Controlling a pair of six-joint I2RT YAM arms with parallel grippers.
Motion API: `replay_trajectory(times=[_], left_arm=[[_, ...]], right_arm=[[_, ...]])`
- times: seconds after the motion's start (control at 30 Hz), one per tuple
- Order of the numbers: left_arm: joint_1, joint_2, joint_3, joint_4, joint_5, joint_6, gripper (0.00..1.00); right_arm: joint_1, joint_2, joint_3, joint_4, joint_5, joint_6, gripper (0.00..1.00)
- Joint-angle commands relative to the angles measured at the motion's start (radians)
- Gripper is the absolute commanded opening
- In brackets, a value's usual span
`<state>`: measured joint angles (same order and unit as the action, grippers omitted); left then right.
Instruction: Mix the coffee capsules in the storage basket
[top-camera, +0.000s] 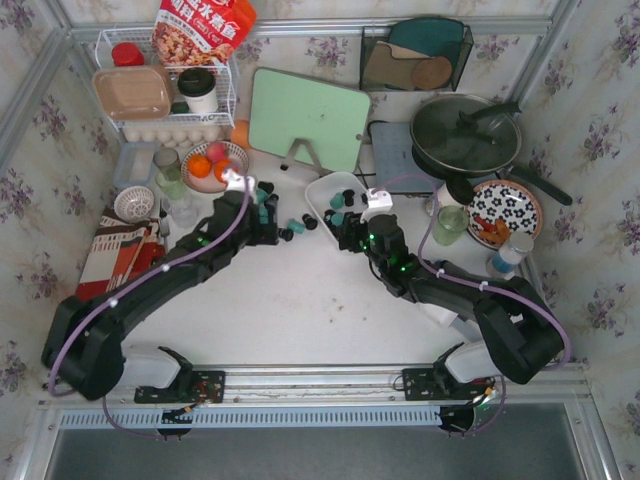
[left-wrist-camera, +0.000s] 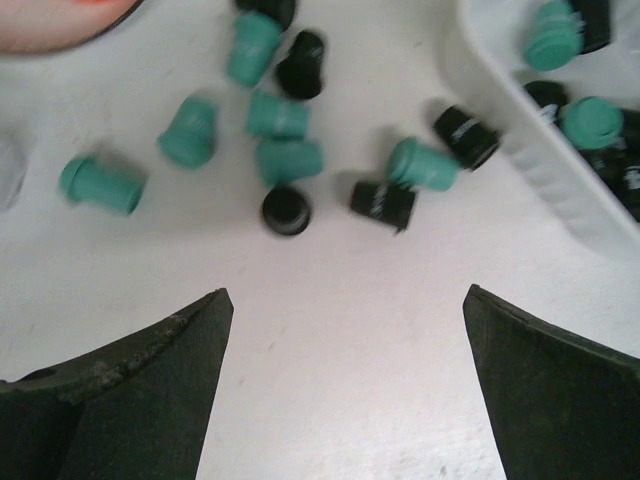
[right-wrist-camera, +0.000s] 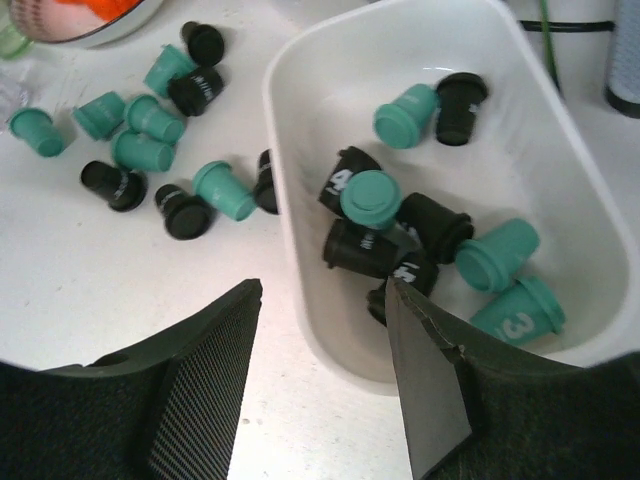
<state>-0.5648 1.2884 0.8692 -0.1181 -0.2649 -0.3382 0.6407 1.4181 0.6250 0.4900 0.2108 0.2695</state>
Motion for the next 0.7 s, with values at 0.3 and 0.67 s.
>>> replay_trajectory(times=[0.3, 0.67], left_arm=[[0.039, -0.354, -0.313, -0.211, -0.195, -0.200, 0.99], [0.049, -0.428, -0.298, -0.252, -0.176, -0.228, 0.99]], right_arm=[[0.073, 0.097, 0.114, -0.092, 0.008, -0.135, 0.60], [0.174, 0.221, 0.296, -0.206, 0.067, -0.089, 0.61]])
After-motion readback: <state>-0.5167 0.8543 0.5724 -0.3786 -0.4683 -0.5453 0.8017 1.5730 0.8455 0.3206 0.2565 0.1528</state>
